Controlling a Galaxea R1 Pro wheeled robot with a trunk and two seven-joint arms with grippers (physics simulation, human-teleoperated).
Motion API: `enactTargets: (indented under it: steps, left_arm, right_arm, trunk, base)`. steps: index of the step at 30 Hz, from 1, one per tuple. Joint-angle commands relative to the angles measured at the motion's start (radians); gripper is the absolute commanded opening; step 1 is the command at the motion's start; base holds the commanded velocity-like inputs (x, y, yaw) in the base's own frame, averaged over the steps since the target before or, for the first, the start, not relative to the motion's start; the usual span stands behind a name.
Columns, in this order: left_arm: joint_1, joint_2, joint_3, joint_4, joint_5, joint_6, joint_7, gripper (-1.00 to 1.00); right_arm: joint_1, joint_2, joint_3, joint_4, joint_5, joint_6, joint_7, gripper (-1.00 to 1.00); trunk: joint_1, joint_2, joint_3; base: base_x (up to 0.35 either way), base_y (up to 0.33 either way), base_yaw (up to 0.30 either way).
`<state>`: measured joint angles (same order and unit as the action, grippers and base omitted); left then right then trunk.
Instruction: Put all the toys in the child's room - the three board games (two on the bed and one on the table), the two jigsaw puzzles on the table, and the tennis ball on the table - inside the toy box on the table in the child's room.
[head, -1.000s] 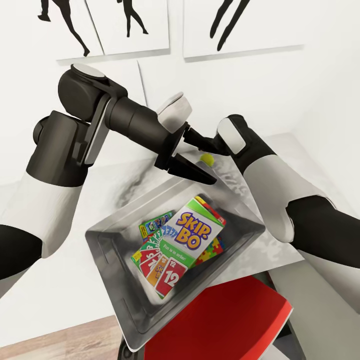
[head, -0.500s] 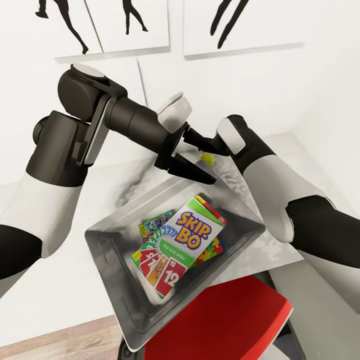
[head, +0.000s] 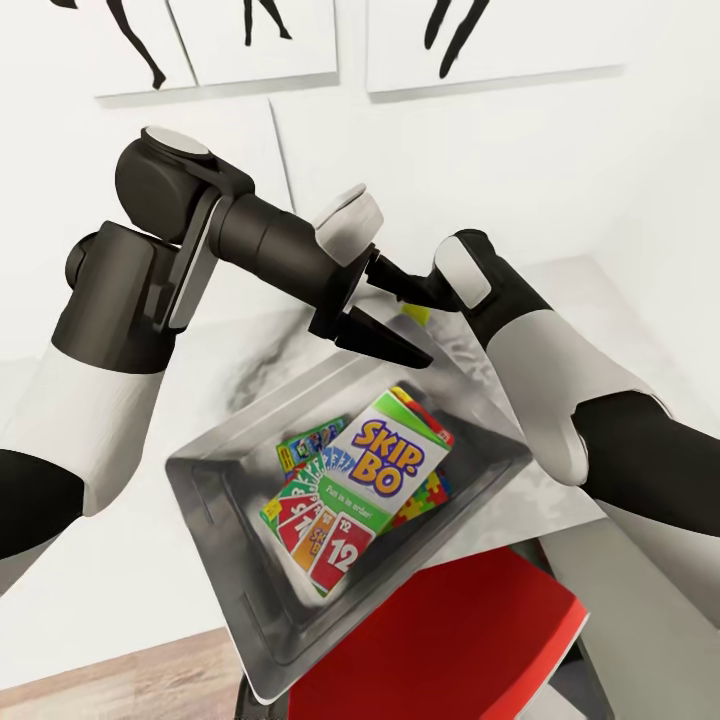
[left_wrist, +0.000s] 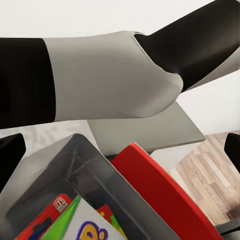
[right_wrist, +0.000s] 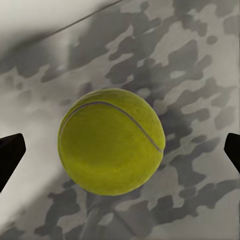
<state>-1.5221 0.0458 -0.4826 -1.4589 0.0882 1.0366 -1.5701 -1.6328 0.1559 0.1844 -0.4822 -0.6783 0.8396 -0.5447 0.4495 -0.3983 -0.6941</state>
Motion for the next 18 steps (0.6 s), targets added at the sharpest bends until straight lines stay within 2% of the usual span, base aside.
enactTargets:
  steps: [1,18]
  left_arm:
    - [-0.001,0.001,-0.002,0.000,0.004,0.011,-0.001,1.00]
    - [-0.001,0.002,-0.002,0.000,0.004,0.011,-0.001,1.00]
  right_arm:
    - [-0.001,0.000,0.006,-0.001,-0.010,0.001,-0.009,1.00]
    - [-0.002,0.003,0.003,-0.011,-0.012,0.001,-0.011,1.00]
  trunk:
    - [0.000,-0.002,-0.003]
    - [0.000,-0.002,-0.020]
  base:
    - [0.000,0.000,0.000]
    - [0.000,0.000,0.000]
